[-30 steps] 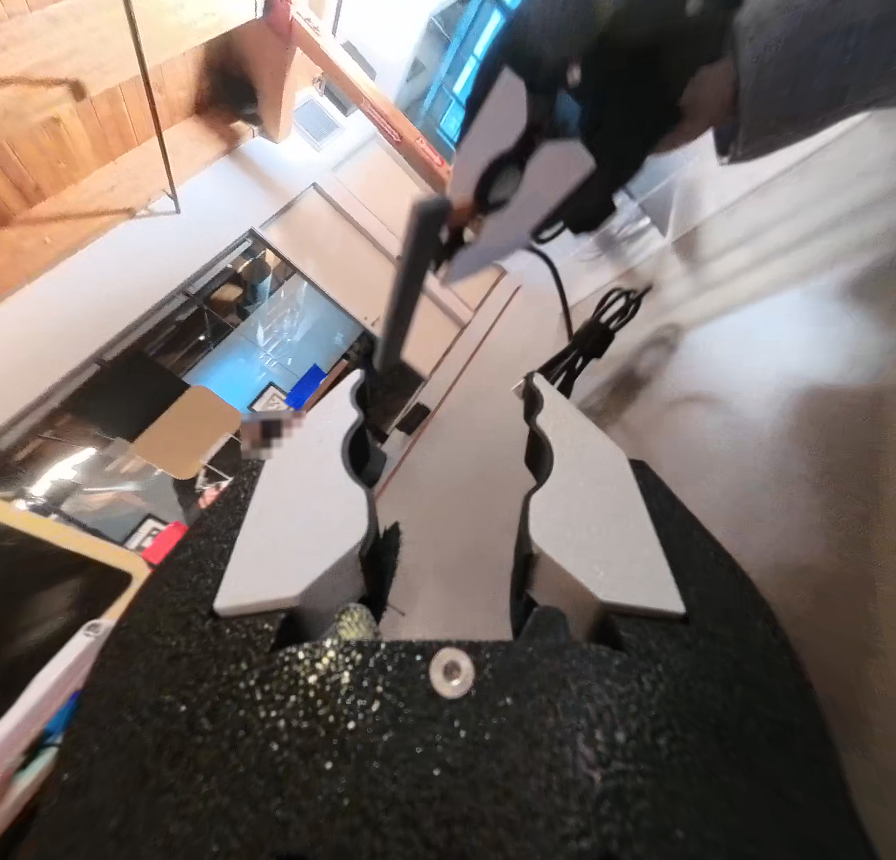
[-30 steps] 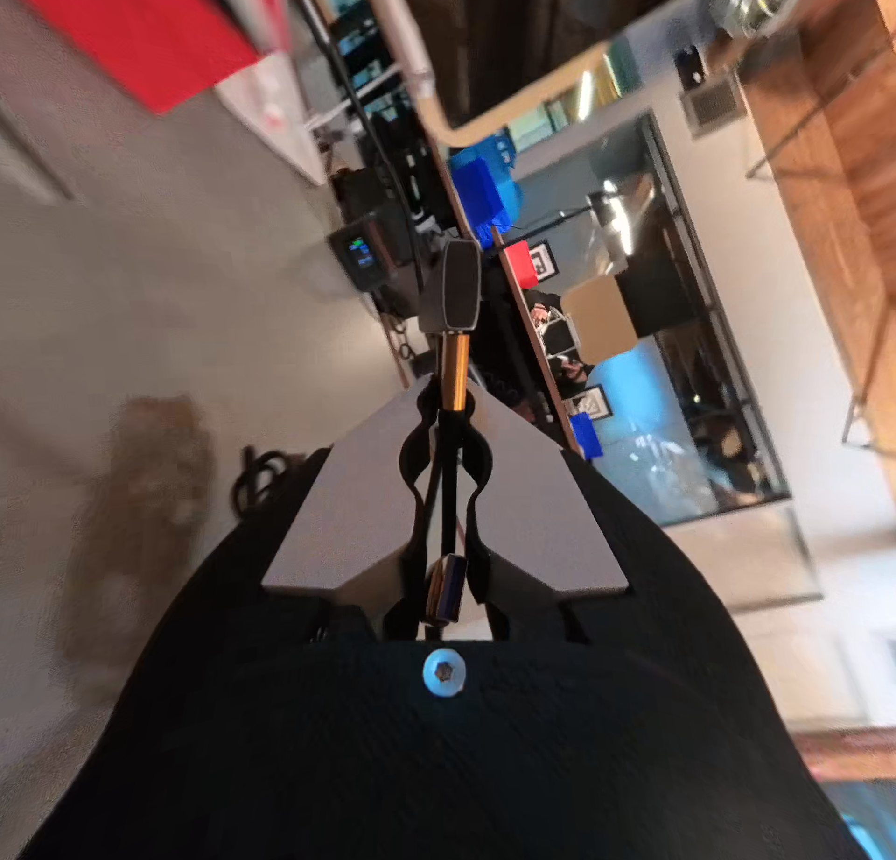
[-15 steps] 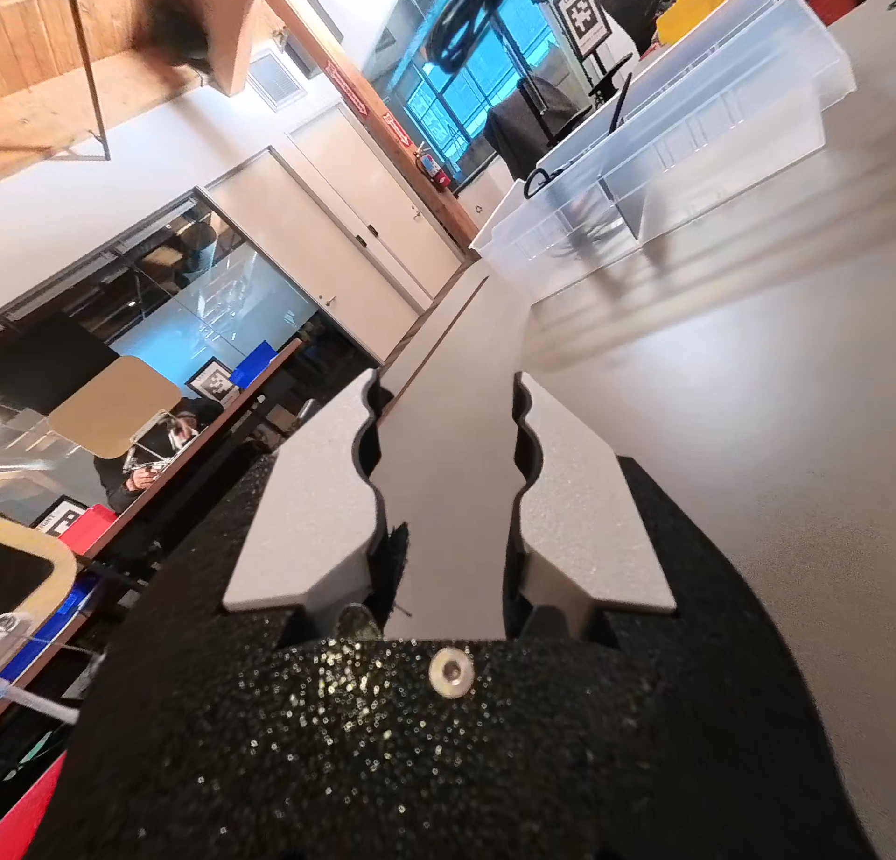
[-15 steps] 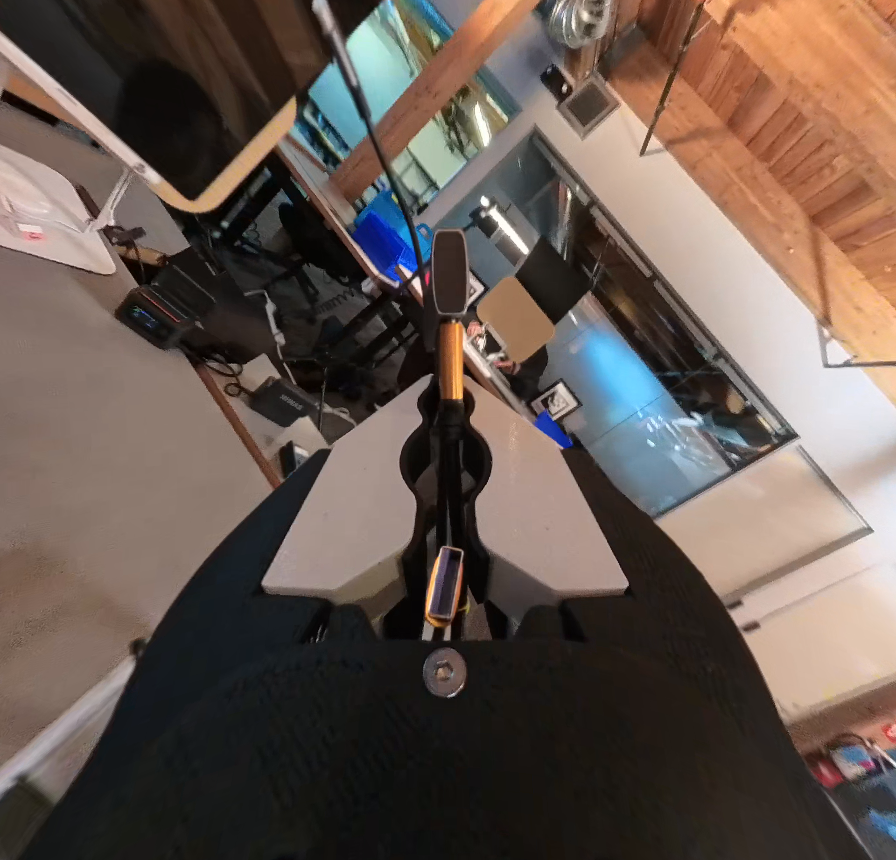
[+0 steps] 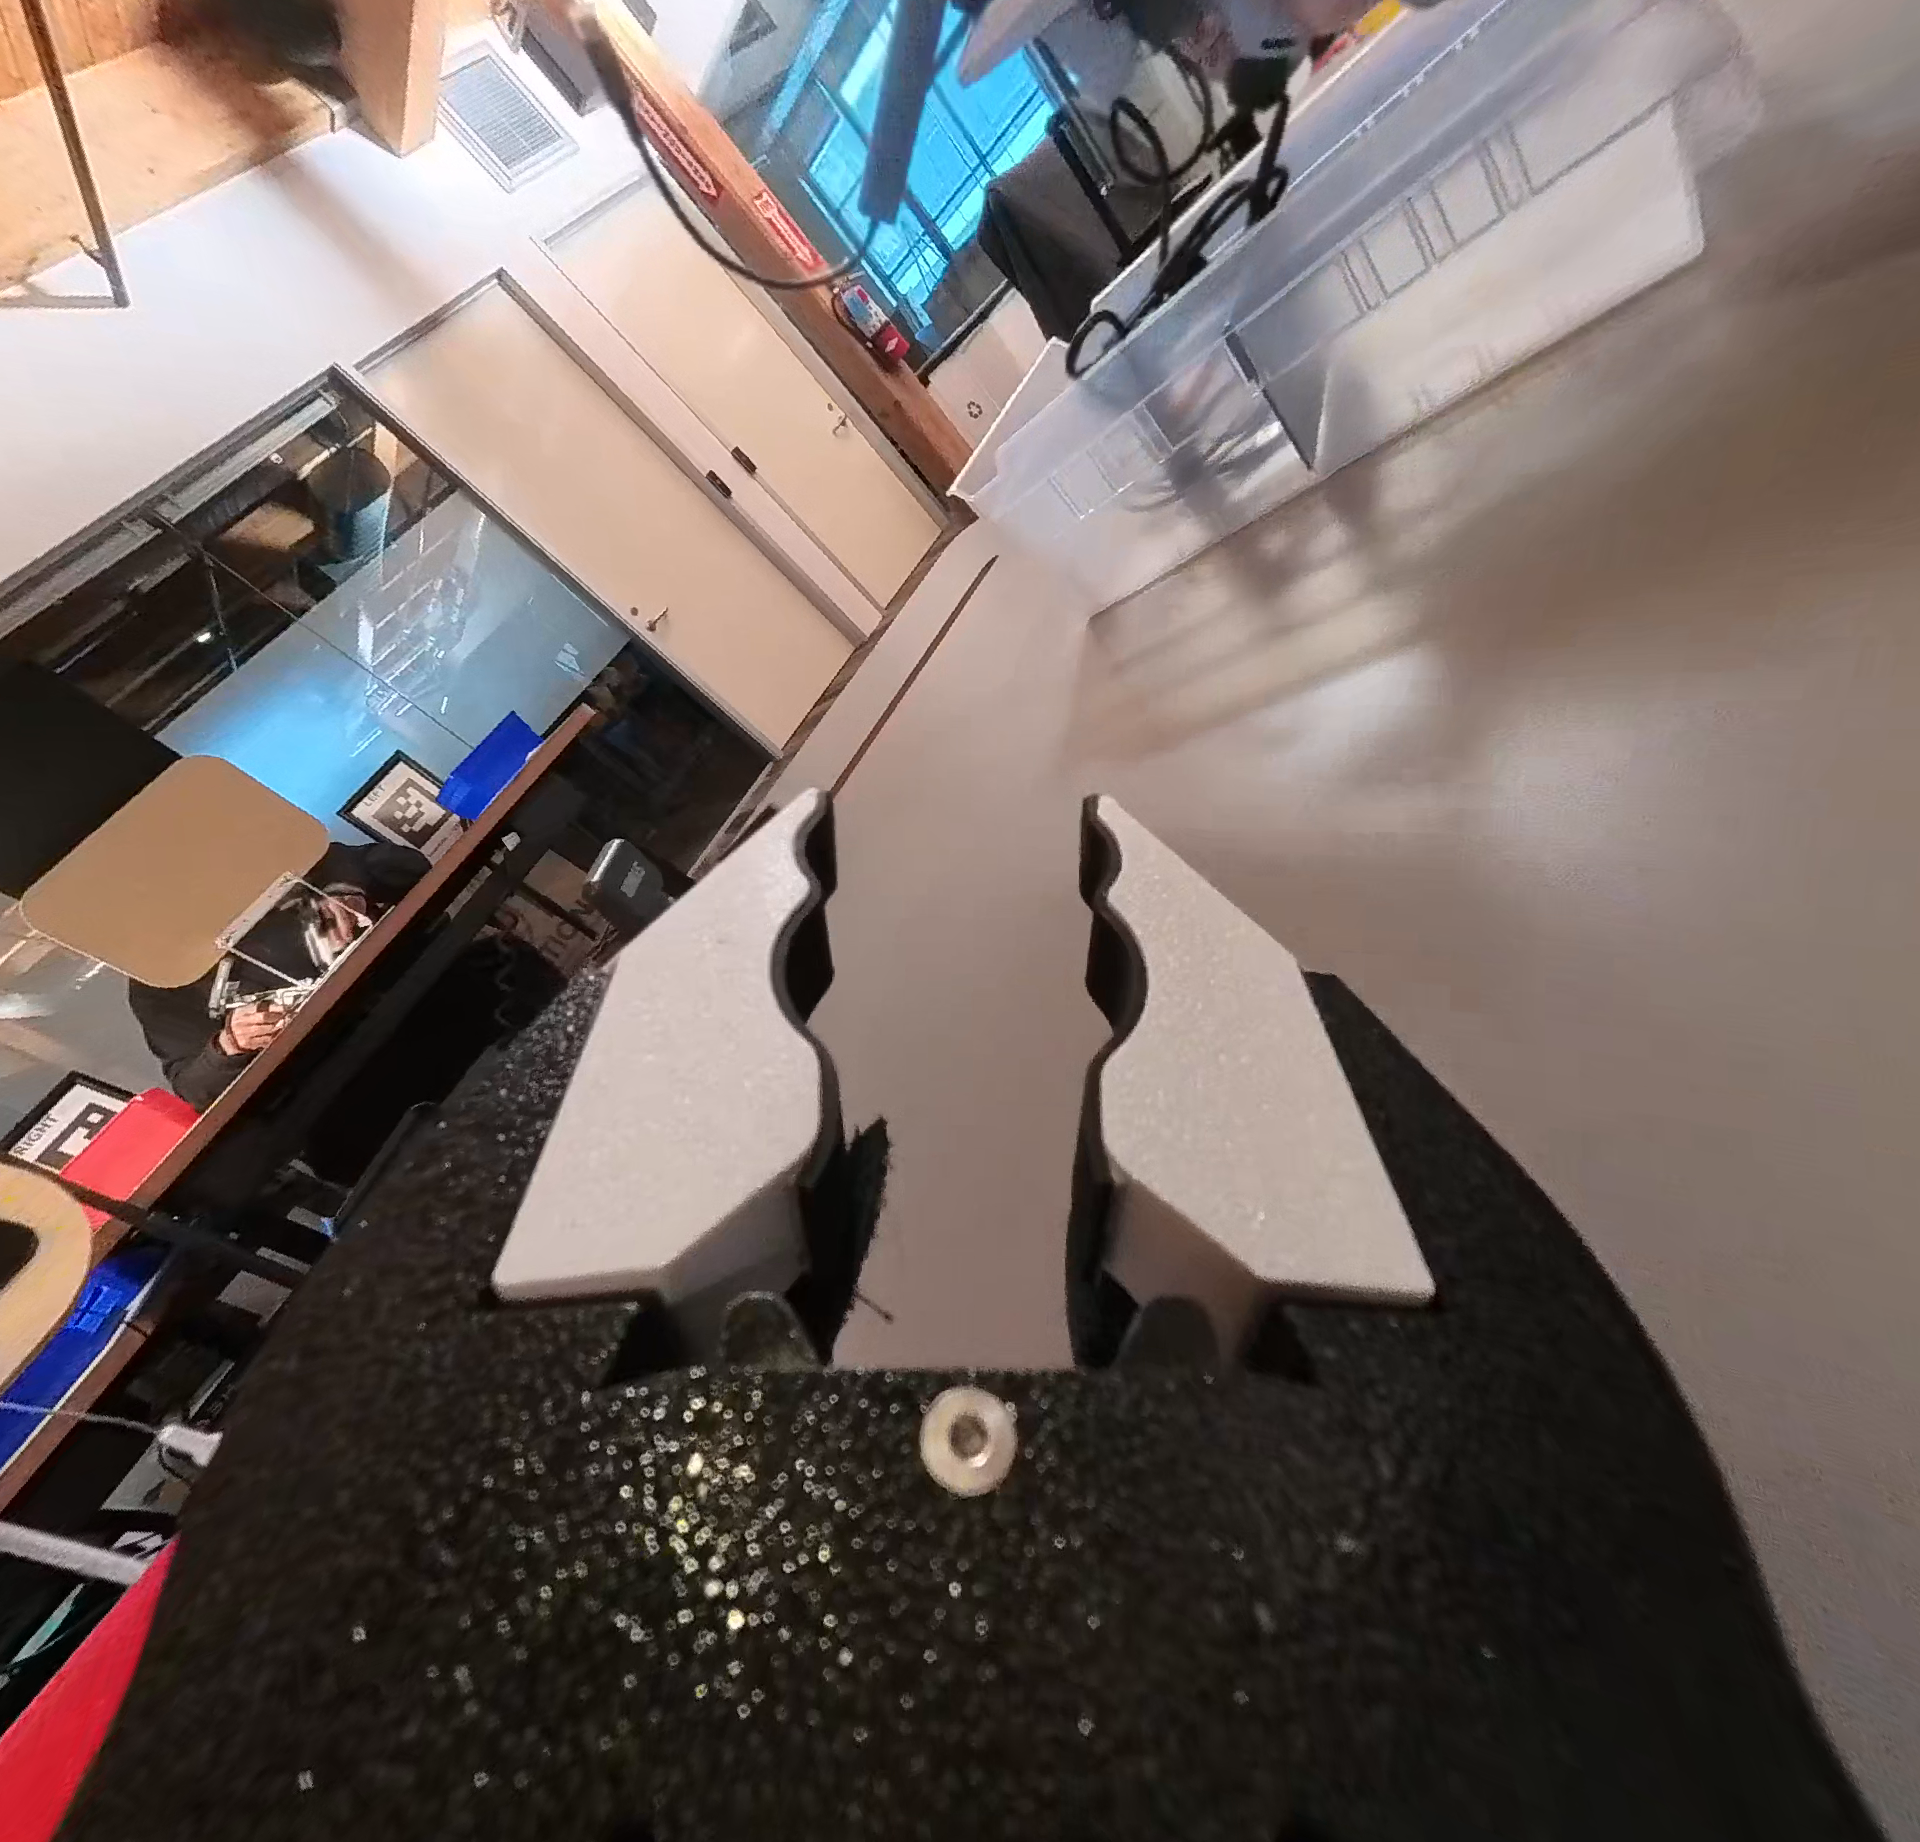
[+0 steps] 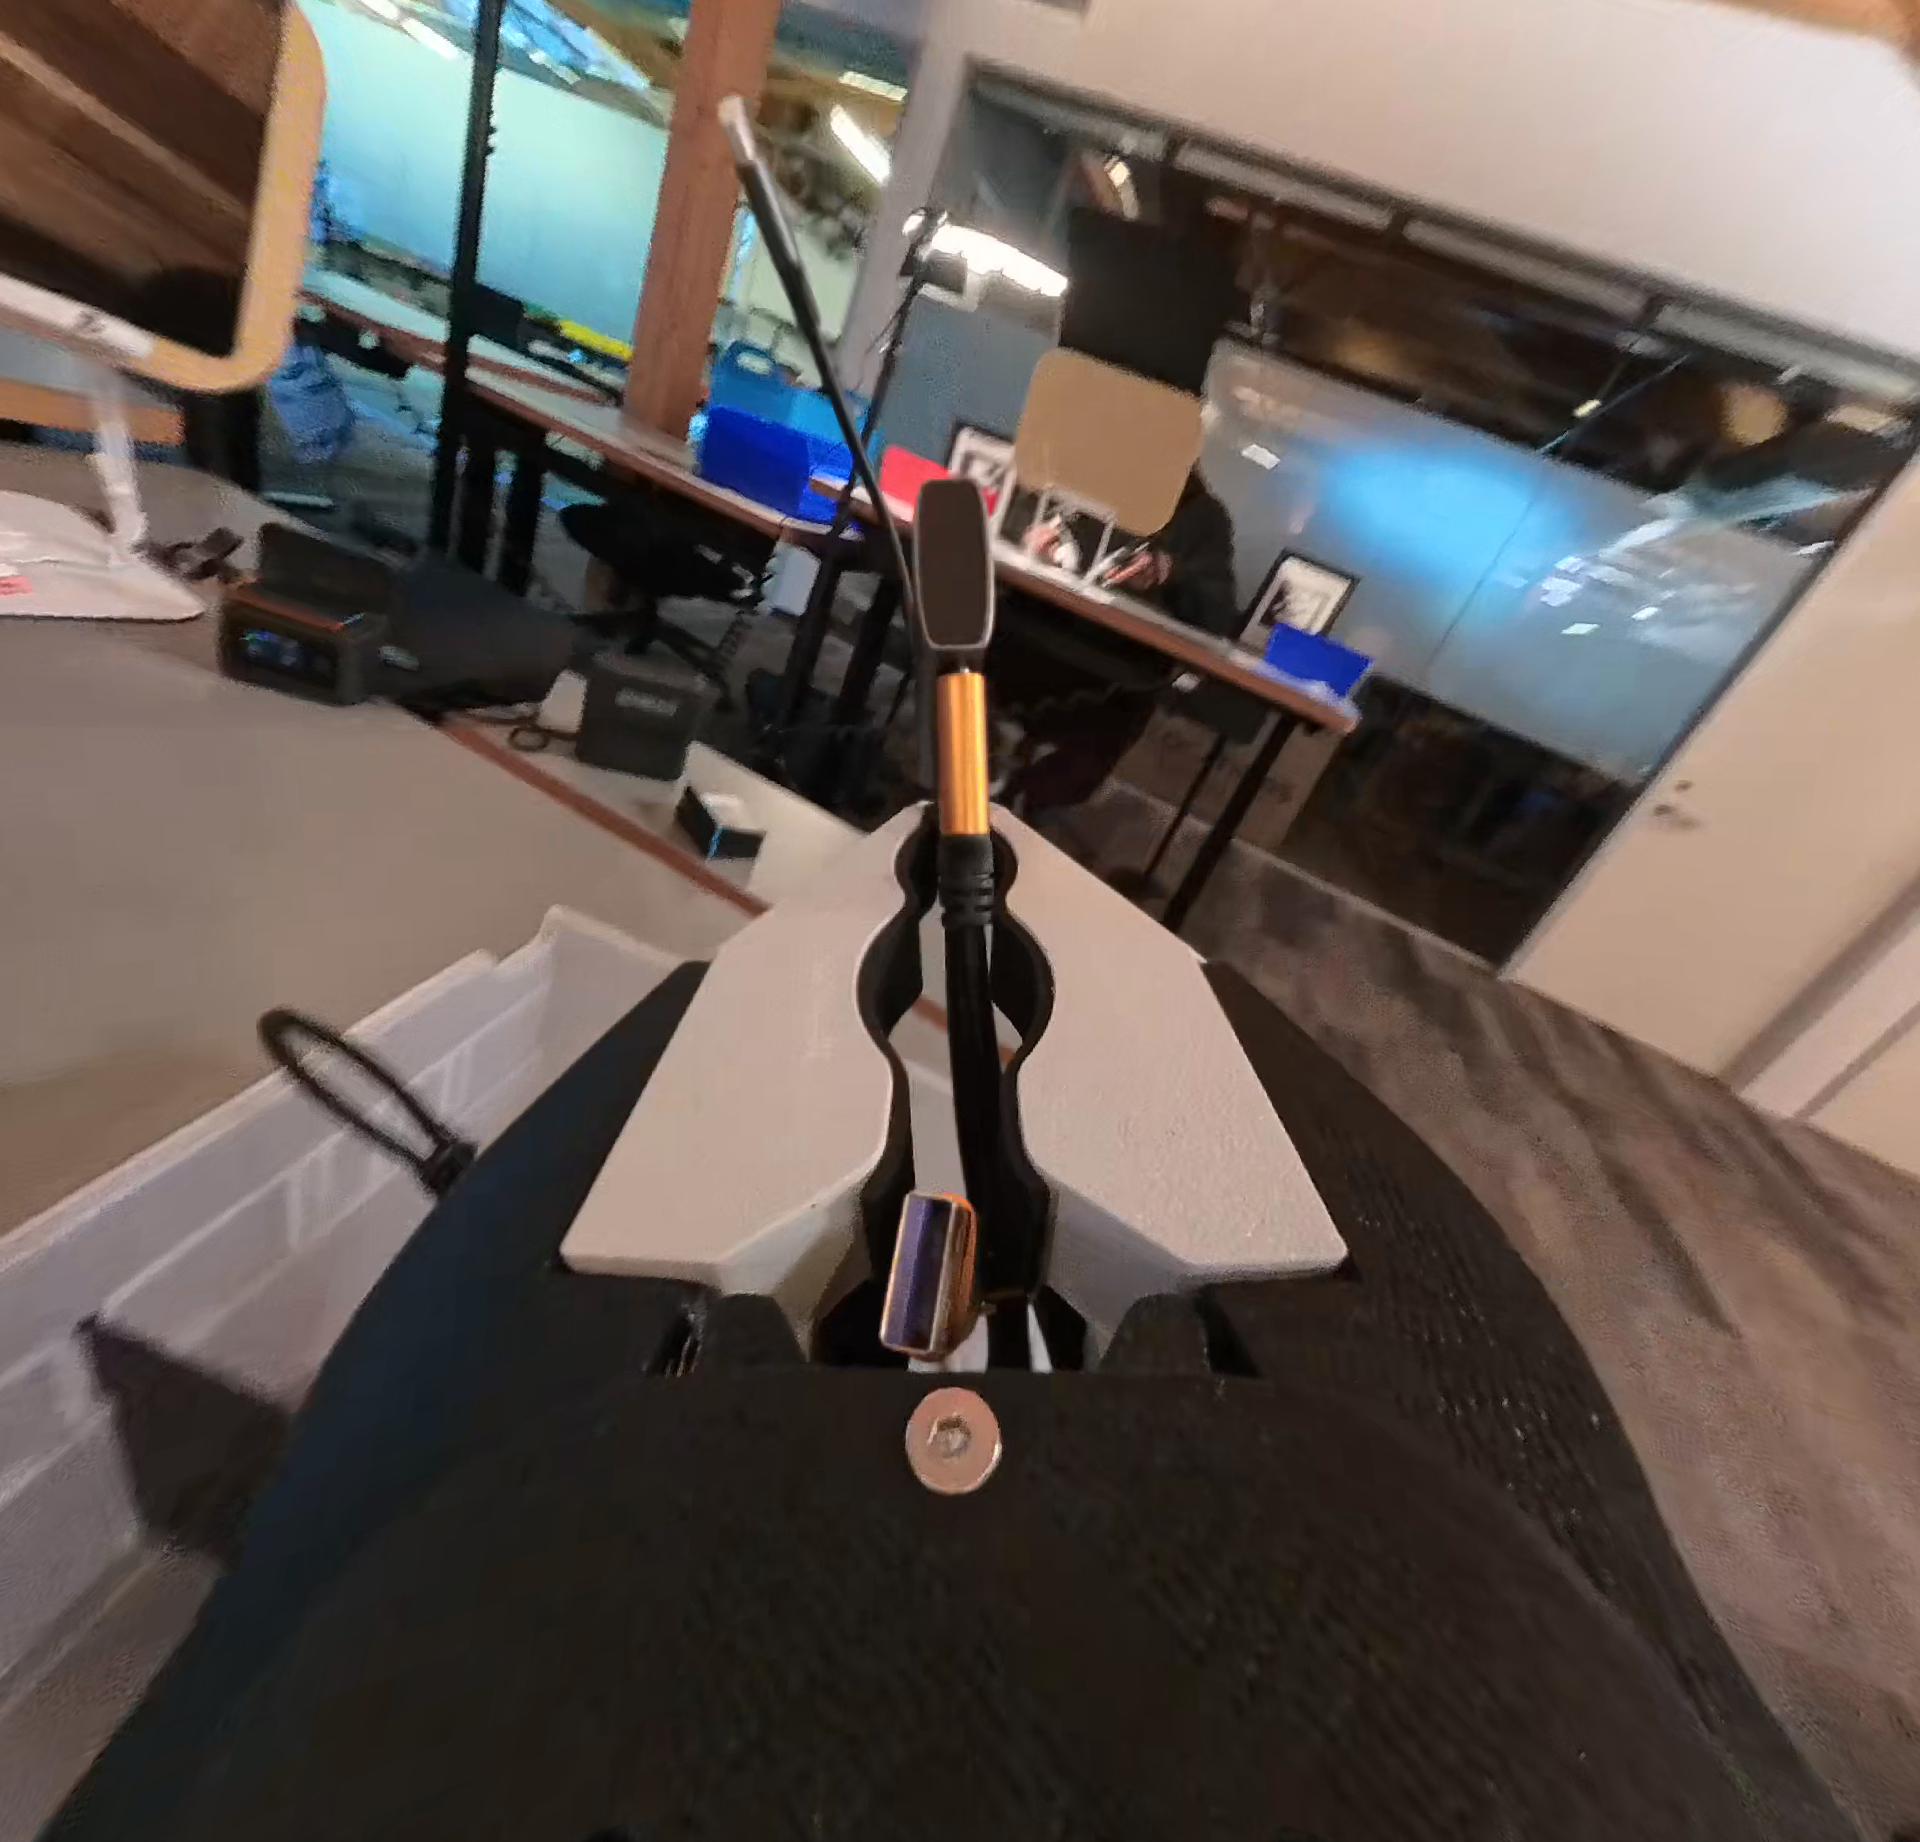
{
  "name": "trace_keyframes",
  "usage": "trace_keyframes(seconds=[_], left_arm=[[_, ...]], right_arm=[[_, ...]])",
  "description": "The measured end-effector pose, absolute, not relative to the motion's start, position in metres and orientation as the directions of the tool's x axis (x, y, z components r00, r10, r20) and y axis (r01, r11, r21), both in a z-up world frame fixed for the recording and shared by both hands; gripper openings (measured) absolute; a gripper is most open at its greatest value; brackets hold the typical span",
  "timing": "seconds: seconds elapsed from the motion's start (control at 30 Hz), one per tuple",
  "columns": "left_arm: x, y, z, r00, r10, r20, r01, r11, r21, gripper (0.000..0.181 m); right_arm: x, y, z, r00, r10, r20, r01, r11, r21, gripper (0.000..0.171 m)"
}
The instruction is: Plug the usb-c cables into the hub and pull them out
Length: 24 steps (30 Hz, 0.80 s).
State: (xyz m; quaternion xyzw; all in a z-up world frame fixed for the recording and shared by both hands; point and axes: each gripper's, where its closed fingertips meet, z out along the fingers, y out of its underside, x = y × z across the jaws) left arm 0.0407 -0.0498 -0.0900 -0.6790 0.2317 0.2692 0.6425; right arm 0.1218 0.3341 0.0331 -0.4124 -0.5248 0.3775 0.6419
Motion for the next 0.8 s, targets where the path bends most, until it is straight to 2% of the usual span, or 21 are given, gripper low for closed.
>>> trace_keyframes(seconds=[0.17, 0.27, 0.4, 0.57, 0.73, 0.8], left_arm=[[0.050, -0.044, -0.094, 0.749, -0.007, -0.662, -0.661, -0.053, -0.748, 0.040], [0.059, -0.042, -0.096, 0.717, -0.024, -0.697, -0.697, -0.032, -0.716, 0.035], [0.061, -0.040, -0.102, 0.690, -0.040, -0.723, -0.724, -0.055, -0.688, 0.035], [0.055, -0.040, -0.103, 0.711, -0.037, -0.702, -0.703, -0.072, -0.708, 0.035], [0.055, -0.040, -0.106, 0.713, -0.048, -0.699, -0.700, -0.079, -0.709, 0.034], [0.055, -0.040, -0.107, 0.703, -0.051, -0.710, -0.711, -0.085, -0.698, 0.033]], right_arm=[[0.145, 0.340, 0.002, -0.003, 0.961, 0.276, 0.132, 0.274, -0.953, 0.004], [0.150, 0.345, -0.020, -0.084, 0.942, 0.325, 0.342, 0.334, -0.879, 0.004], [0.151, 0.348, -0.051, -0.248, 0.867, 0.432, 0.622, 0.484, -0.616, 0.004], [0.155, 0.360, -0.068, -0.435, 0.764, 0.476, 0.789, 0.578, -0.207, 0.005], [0.157, 0.357, -0.082, -0.521, 0.762, 0.385, 0.817, 0.576, -0.033, 0.005], [0.162, 0.353, -0.088, -0.531, 0.787, 0.314, 0.828, 0.560, -0.004, 0.005]])
